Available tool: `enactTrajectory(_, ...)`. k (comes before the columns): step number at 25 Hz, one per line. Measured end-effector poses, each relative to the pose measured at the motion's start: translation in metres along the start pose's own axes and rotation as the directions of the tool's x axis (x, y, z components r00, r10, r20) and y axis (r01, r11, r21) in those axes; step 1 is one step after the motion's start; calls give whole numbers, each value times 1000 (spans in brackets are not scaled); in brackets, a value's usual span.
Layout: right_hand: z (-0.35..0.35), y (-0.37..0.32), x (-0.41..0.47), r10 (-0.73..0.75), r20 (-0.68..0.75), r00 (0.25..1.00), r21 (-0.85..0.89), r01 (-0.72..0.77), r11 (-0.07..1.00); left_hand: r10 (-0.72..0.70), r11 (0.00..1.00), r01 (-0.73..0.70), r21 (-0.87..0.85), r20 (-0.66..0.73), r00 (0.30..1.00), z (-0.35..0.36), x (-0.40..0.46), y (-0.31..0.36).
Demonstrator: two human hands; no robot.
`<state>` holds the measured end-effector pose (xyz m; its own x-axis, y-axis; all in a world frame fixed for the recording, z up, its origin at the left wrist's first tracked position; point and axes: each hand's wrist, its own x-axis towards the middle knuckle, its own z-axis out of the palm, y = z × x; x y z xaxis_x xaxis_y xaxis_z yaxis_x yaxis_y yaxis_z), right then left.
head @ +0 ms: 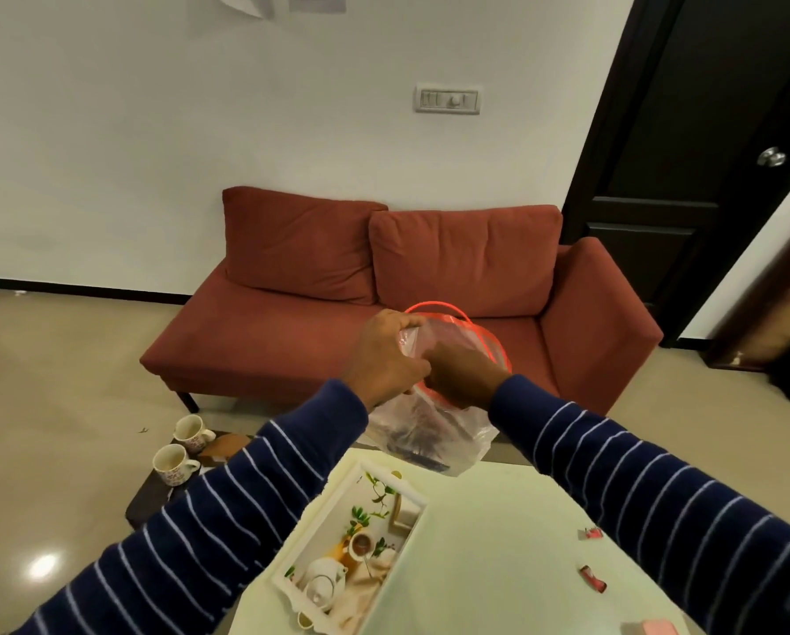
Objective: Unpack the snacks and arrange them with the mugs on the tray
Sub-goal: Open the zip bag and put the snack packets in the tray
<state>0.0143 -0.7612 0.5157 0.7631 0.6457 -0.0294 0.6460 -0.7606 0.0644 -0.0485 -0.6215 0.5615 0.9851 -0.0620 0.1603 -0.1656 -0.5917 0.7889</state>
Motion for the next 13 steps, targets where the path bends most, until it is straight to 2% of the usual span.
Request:
enactTrajectory(1,-7,-2,-1,17,3,1000,0,-17,1000,-28,999,28,26,11,1000,0,1,-8)
enactTrajectory(3,-23,0,-6,52,-5,999,133,-51,990,-73,996,72,61,16,997,-1,2,-23)
enactTrajectory(6,-49,12,-13,35,-154,987,239,2,971,-91,987,90,132,2,996,-4,3,-42)
enactTrajectory(9,-75,24,-18,66,-301,951,400,63,914,-131,987,130,93,5,991,-5,3,-58)
enactTrajectory(11,-87,31,-18,134,-297,945,584,69,809,-156,986,154,68,20,988,-2,1,-67)
enactTrajectory(13,-92,36,-16,168,-181,969,833,60,550,-156,988,157,-15,28,987,5,-3,-75)
